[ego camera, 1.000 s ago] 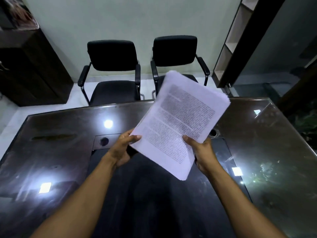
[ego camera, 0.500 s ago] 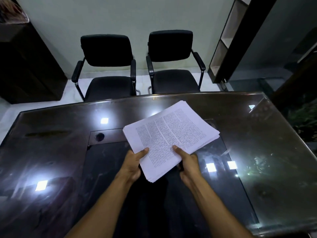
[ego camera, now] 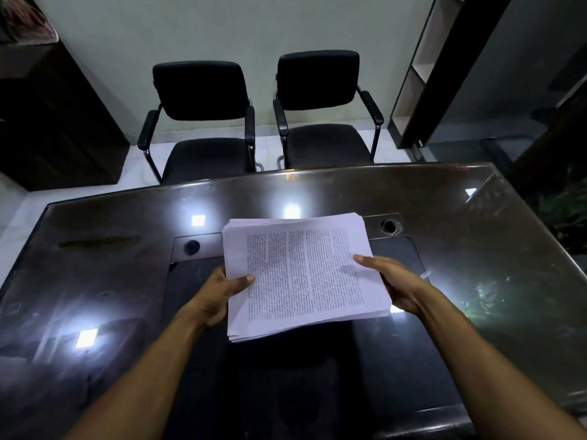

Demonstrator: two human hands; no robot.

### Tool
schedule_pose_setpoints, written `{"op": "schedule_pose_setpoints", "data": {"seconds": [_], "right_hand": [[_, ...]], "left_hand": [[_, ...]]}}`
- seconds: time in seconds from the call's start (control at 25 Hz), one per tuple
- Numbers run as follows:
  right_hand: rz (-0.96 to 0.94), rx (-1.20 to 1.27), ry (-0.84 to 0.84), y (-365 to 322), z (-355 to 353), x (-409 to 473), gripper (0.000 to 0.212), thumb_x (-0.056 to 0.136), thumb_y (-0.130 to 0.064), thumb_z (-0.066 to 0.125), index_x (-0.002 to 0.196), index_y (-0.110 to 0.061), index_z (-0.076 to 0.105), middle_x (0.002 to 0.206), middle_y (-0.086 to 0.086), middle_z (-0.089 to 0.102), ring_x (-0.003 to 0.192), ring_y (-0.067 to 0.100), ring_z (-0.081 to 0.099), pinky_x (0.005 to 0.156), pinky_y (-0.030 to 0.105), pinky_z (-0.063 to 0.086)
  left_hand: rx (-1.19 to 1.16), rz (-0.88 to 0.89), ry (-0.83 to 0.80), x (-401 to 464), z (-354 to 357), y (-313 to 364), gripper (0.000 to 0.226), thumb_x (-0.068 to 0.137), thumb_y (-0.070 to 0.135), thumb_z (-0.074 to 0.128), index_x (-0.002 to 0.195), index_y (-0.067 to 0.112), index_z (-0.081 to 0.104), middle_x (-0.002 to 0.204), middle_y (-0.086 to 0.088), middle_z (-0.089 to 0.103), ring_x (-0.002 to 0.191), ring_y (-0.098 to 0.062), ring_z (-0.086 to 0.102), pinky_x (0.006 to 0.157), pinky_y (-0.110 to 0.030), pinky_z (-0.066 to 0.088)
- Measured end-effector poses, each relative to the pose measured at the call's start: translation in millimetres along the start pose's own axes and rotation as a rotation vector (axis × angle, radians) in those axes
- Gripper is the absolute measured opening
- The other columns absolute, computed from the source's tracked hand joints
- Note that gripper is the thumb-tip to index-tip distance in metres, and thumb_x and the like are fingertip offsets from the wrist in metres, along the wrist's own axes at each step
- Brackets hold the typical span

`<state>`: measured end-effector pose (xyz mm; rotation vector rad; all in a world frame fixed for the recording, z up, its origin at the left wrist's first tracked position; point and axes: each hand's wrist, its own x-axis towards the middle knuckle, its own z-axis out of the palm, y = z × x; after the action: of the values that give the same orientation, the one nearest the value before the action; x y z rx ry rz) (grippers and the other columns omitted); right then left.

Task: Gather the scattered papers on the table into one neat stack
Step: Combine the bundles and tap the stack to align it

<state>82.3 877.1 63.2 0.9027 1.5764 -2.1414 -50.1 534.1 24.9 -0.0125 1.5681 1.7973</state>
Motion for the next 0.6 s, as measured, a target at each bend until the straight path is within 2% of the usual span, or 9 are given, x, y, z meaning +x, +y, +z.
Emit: {"op": "schedule_pose_setpoints", "data": {"seconds": [0.04, 0.12, 0.2, 0.28, 0.32, 0.4, 0.44, 0.52, 0.6], "right_hand": [[0.009, -0.075, 0.043, 3.1, 3.4, 5.3, 0.034, 0.095, -0.023, 0.071, 0.121, -0.002, 0.068, 0.110, 0.014, 0.077, 0.099, 0.032, 0.075, 0.090, 0.043, 0.060], [-0.047, -0.213, 0.149, 12.0, 15.9, 16.2, 0.029, 0.095, -0.018, 0.071, 0.117, 0.001, 0.070, 0.102, 0.009, 0.079, 0.086, 0.023, 0.078, 0.073, 0.036, 0.063], [-0.182, -0.359, 0.279, 21.3, 30.9, 22.7, 0.023, 0.095, -0.022, 0.071, 0.108, -0.004, 0.075, 0.101, 0.007, 0.079, 0.083, 0.017, 0.077, 0.072, 0.037, 0.062], [-0.369, -0.371, 0.398, 26.9, 44.7, 21.4, 0.018, 0.095, -0.027, 0.072, 0.100, -0.010, 0.077, 0.093, -0.002, 0.079, 0.081, 0.012, 0.074, 0.073, 0.037, 0.060], [-0.465, -0.303, 0.429, 28.1, 51.2, 18.2, 0.016, 0.095, -0.026, 0.071, 0.093, -0.011, 0.076, 0.084, -0.008, 0.076, 0.074, 0.007, 0.071, 0.067, 0.032, 0.057], [-0.605, -0.194, 0.477, 32.4, 61.0, 13.9, 0.021, 0.095, -0.024, 0.072, 0.078, -0.012, 0.068, 0.067, -0.013, 0.061, 0.060, 0.004, 0.055, 0.056, 0.026, 0.045], [-0.623, -0.164, 0.493, 38.2, 62.8, 14.4, 0.023, 0.093, -0.025, 0.073, 0.077, -0.010, 0.066, 0.065, -0.011, 0.057, 0.060, 0.004, 0.050, 0.054, 0.027, 0.042], [-0.592, -0.117, 0.529, 53.4, 61.9, 17.0, 0.016, 0.087, -0.027, 0.076, 0.082, -0.013, 0.070, 0.069, -0.008, 0.063, 0.064, 0.005, 0.055, 0.056, 0.029, 0.046], [-0.507, -0.130, 0.551, 69.6, 58.0, 20.5, 0.008, 0.088, -0.023, 0.079, 0.084, -0.022, 0.072, 0.079, -0.004, 0.071, 0.073, 0.010, 0.063, 0.064, 0.037, 0.054]], "left_hand": [[0.040, -0.003, 0.011, 0.5, 4.4, -4.3, 0.068, 0.066, 0.023, 0.094, 0.123, 0.000, 0.066, 0.116, -0.023, 0.072, 0.103, -0.040, 0.072, 0.079, -0.046, 0.062], [0.153, 0.005, 0.112, 4.8, 17.4, -11.8, 0.040, 0.086, 0.008, 0.078, 0.123, 0.000, 0.065, 0.115, -0.021, 0.073, 0.104, -0.037, 0.072, 0.079, -0.042, 0.062], [0.255, -0.008, 0.242, 8.7, 32.4, -14.5, 0.025, 0.095, 0.006, 0.067, 0.120, 0.003, 0.066, 0.112, -0.015, 0.075, 0.102, -0.032, 0.073, 0.079, -0.040, 0.061], [0.233, 0.031, 0.341, 9.8, 48.6, -12.6, 0.022, 0.096, 0.010, 0.067, 0.117, 0.003, 0.065, 0.113, -0.011, 0.074, 0.096, -0.026, 0.072, 0.084, -0.043, 0.059], [0.203, 0.083, 0.385, 7.4, 58.5, -8.4, 0.019, 0.096, 0.008, 0.067, 0.114, 0.006, 0.065, 0.110, -0.008, 0.073, 0.094, -0.023, 0.070, 0.085, -0.041, 0.057], [0.142, 0.244, 0.439, 1.4, 73.8, -1.9, 0.021, 0.094, -0.001, 0.066, 0.109, 0.014, 0.067, 0.100, 0.006, 0.075, 0.094, -0.019, 0.069, 0.083, -0.033, 0.055], [0.133, 0.312, 0.434, -1.7, 78.7, -1.3, 0.028, 0.092, -0.006, 0.065, 0.107, 0.018, 0.068, 0.095, 0.012, 0.076, 0.094, -0.014, 0.069, 0.081, -0.029, 0.056], [0.160, 0.379, 0.383, -7.6, 85.5, -7.7, 0.039, 0.090, -0.012, 0.063, 0.106, 0.022, 0.071, 0.093, 0.019, 0.077, 0.090, -0.001, 0.069, 0.079, -0.023, 0.056], [0.183, 0.363, 0.345, -7.8, 87.0, -21.5, 0.042, 0.090, -0.013, 0.063, 0.107, 0.024, 0.070, 0.095, 0.021, 0.077, 0.090, 0.003, 0.069, 0.079, -0.020, 0.054]]}}
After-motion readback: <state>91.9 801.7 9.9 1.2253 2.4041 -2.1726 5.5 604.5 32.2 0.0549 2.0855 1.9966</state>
